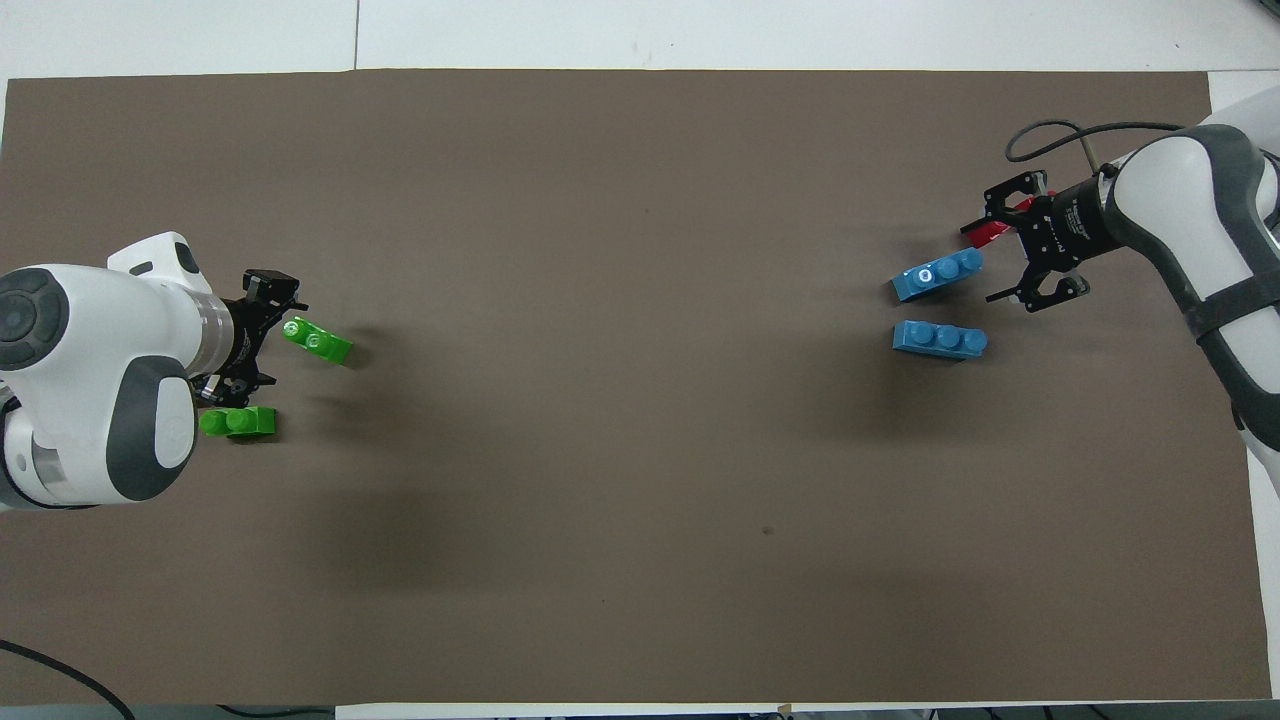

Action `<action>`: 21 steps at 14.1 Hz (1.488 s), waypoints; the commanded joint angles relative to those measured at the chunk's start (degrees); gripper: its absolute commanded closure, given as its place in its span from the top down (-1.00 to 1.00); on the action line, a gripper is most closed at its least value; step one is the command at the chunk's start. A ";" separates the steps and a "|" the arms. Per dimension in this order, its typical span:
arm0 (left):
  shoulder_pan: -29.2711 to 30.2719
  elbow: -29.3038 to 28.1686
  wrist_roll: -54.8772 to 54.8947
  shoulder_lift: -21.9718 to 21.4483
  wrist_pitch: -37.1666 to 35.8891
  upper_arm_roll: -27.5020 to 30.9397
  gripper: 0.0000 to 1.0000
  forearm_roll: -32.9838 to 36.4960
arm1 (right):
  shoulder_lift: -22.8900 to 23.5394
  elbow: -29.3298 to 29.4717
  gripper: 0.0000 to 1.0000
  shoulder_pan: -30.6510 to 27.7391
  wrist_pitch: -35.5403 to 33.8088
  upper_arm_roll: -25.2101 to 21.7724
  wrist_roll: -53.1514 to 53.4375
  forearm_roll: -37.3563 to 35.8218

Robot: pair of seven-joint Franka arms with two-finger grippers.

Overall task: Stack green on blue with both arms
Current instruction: 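Grasp the green brick with the left gripper while the right gripper grasps the blue brick, then lift the green brick with the left gripper while the right gripper lifts the blue brick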

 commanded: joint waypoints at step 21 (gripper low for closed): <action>-0.55 7.07 -0.73 9.76 -3.90 0.27 0.31 -0.23 | 1.50 -4.24 -0.29 -0.29 6.88 0.47 -5.97 1.15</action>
